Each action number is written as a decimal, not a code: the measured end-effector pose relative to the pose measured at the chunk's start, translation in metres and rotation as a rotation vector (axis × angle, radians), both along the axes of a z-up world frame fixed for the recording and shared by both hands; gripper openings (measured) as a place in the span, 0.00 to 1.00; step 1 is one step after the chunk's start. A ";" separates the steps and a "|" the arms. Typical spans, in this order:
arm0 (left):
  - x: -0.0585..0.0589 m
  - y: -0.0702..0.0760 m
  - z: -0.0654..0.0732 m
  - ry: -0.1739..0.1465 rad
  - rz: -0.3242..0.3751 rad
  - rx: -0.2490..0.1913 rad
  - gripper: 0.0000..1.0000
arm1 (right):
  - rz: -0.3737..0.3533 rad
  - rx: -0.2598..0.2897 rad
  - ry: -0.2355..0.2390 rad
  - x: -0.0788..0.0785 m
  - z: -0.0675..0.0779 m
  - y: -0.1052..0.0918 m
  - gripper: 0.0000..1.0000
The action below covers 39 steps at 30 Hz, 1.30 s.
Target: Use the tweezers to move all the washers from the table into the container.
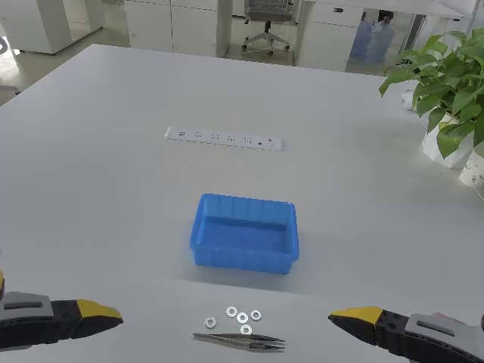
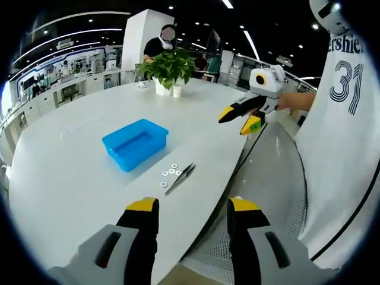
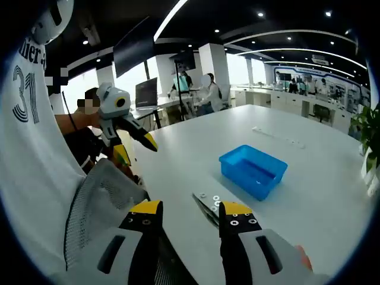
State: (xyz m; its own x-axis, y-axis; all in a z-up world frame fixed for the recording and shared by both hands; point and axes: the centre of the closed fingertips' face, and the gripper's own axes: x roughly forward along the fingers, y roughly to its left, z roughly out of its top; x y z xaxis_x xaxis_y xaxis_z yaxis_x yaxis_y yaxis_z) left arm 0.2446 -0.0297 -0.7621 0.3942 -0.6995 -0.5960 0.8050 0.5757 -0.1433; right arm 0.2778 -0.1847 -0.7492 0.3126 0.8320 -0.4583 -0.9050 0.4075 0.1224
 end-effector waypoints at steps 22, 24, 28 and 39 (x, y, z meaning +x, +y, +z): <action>0.000 0.002 -0.010 0.027 0.001 0.018 0.53 | 0.007 -0.015 0.022 -0.003 -0.008 -0.002 0.38; -0.001 0.002 -0.012 0.033 0.002 0.019 0.53 | 0.002 -0.018 0.025 -0.003 -0.010 -0.004 0.38; 0.001 0.001 -0.014 0.034 0.001 0.015 0.53 | -0.009 -0.027 0.032 -0.002 -0.014 -0.008 0.38; 0.020 -0.007 -0.015 -0.035 0.024 -0.018 0.54 | 0.024 -0.087 0.022 0.003 -0.023 -0.004 0.38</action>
State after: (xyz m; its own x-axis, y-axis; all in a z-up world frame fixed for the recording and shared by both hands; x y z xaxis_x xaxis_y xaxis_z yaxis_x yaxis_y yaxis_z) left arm 0.2645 -0.0363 -0.7769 0.4312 -0.7001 -0.5691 0.7956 0.5925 -0.1261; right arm 0.2808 -0.1885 -0.7724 0.2819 0.7961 -0.5355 -0.9123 0.3953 0.1073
